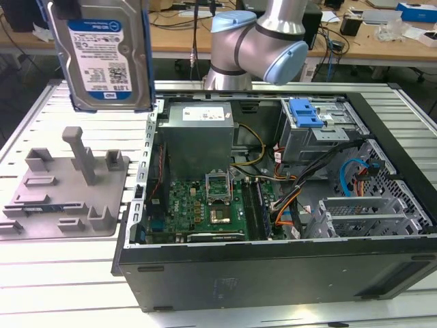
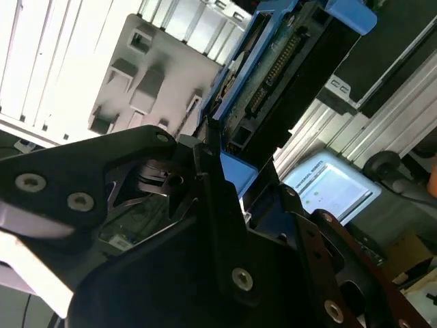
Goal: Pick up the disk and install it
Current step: 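Pick up the disk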
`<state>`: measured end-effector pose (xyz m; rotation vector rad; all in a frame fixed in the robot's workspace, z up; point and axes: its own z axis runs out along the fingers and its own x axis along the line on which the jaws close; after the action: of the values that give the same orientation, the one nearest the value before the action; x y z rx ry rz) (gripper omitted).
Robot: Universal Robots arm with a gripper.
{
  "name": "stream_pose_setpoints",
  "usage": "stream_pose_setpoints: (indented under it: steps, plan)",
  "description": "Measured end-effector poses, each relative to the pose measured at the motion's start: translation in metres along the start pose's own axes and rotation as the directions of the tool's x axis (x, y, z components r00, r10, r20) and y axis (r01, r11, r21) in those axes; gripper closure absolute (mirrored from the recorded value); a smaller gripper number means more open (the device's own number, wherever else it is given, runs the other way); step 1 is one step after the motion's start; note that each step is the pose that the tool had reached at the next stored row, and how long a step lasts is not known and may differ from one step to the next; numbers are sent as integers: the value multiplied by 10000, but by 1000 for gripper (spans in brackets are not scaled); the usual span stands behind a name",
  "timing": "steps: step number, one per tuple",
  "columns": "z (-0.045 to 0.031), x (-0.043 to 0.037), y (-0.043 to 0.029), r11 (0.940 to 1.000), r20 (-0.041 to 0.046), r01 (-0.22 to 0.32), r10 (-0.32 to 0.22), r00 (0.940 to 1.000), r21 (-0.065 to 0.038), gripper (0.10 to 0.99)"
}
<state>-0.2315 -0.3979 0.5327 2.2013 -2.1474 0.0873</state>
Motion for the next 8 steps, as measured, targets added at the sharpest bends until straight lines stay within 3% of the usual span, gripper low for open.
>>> stream_pose_setpoints:
  steps: [5,8]
  plan:
    - [9,131,-280,10000,0,2,-2,10000,0,718]
    - [14,192,-412,10000,0,1,-1,10000,-1,718]
